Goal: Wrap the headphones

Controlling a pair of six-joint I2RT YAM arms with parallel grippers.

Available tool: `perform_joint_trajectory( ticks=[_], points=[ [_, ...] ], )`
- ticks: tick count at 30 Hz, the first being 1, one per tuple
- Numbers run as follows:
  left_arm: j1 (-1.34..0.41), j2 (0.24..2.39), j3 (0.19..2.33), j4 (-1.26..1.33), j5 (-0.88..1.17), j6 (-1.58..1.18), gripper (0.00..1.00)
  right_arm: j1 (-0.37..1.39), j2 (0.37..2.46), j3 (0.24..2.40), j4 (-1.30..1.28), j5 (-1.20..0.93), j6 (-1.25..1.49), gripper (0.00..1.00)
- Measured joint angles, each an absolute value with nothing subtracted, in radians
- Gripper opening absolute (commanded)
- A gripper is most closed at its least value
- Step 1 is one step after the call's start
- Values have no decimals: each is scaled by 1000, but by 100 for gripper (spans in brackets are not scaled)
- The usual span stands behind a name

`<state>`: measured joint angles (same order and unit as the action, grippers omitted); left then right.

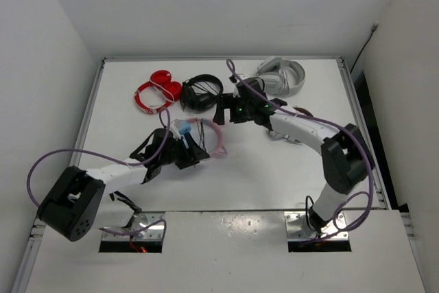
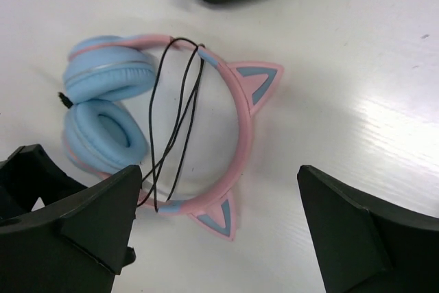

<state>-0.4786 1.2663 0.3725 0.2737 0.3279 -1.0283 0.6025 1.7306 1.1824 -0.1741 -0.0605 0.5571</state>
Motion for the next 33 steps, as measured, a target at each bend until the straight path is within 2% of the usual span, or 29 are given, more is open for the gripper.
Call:
perform_joint_trajectory(
  ticks=[2, 7, 10, 13, 16, 19, 23, 29, 33],
  points=[
    [-484, 1229, 371, 268, 329, -994, 66, 580, 1682, 1186, -191, -70, 532, 95],
    [-509, 1122, 378, 185, 329, -842, 81, 486, 1559, 1186, -233, -95, 460, 95],
    [-538, 1069, 415, 84, 313, -725, 84, 413, 1478, 1166, -247, -105, 410, 96],
    [-543, 1025, 498, -44, 267, -596, 94, 327, 1381, 1101, -245, -110, 338, 96],
    [-520, 1022, 643, -162, 224, -472, 99, 221, 1283, 1004, -248, -120, 250, 98],
    [-460, 1044, 834, -293, 175, -337, 99, 55, 1217, 932, -276, -169, 168, 99],
    [-332, 1064, 1002, -372, 160, -215, 99, -252, 1178, 913, -344, -308, 22, 99],
    [-104, 1130, 1035, -472, 172, -139, 99, -693, 1198, 929, -483, -551, -212, 99],
    [76, 1167, 986, -491, 185, -84, 99, -837, 1271, 934, -557, -624, -345, 99]
  ],
)
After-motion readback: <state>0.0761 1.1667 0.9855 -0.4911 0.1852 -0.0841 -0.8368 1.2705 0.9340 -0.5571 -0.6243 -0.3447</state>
